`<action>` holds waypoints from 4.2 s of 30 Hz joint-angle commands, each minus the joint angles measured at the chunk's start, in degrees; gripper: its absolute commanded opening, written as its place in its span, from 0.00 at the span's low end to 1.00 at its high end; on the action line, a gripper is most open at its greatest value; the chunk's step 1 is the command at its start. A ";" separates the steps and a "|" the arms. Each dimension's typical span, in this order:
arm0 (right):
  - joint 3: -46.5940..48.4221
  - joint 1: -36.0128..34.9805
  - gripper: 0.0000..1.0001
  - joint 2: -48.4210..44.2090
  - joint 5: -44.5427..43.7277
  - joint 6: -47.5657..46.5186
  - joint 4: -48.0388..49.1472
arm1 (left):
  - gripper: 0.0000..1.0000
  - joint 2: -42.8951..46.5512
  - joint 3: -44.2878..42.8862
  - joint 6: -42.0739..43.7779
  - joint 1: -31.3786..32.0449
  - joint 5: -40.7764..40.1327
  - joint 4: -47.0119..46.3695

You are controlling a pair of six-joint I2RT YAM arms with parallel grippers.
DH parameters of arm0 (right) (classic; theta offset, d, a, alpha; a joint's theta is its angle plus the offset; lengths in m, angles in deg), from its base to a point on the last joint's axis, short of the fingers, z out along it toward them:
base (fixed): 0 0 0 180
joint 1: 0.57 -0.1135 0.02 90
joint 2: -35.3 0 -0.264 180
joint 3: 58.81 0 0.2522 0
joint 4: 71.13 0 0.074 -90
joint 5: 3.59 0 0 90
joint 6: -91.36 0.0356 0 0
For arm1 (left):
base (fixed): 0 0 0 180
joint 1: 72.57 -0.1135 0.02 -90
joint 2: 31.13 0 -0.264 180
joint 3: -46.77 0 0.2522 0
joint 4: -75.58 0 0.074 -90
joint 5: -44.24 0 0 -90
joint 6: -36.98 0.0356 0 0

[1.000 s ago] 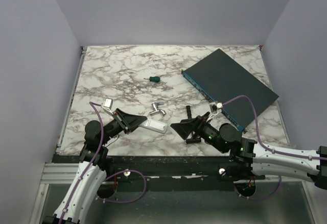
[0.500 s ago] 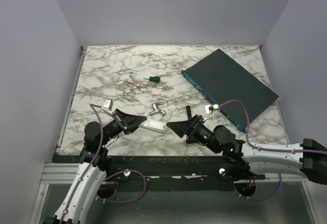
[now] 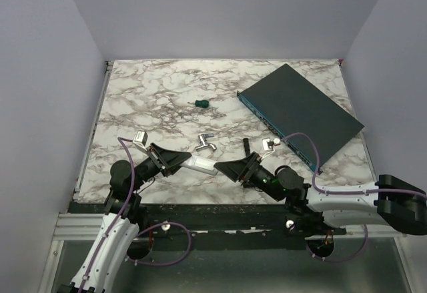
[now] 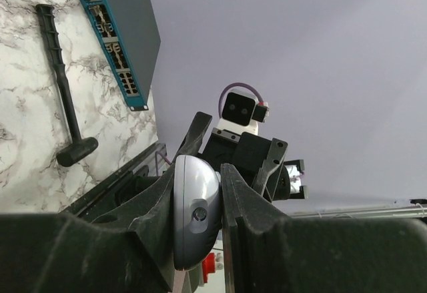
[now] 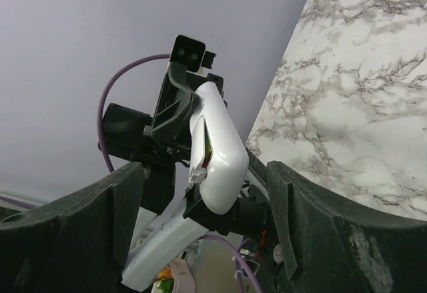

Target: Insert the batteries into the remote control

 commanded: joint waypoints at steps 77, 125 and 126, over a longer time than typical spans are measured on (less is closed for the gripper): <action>3.64 -0.32 0.58 17.52 7.19 1.38 21.09 | 0.00 1.54 0.84 -0.88 0.19 0.78 -6.93; -1.00 0.18 0.01 17.74 2.34 0.14 28.09 | 0.57 3.38 2.25 1.30 0.13 1.11 -10.19; -1.53 0.15 0.01 17.53 2.08 -0.39 29.02 | 0.64 3.33 1.96 1.77 0.12 1.16 -9.13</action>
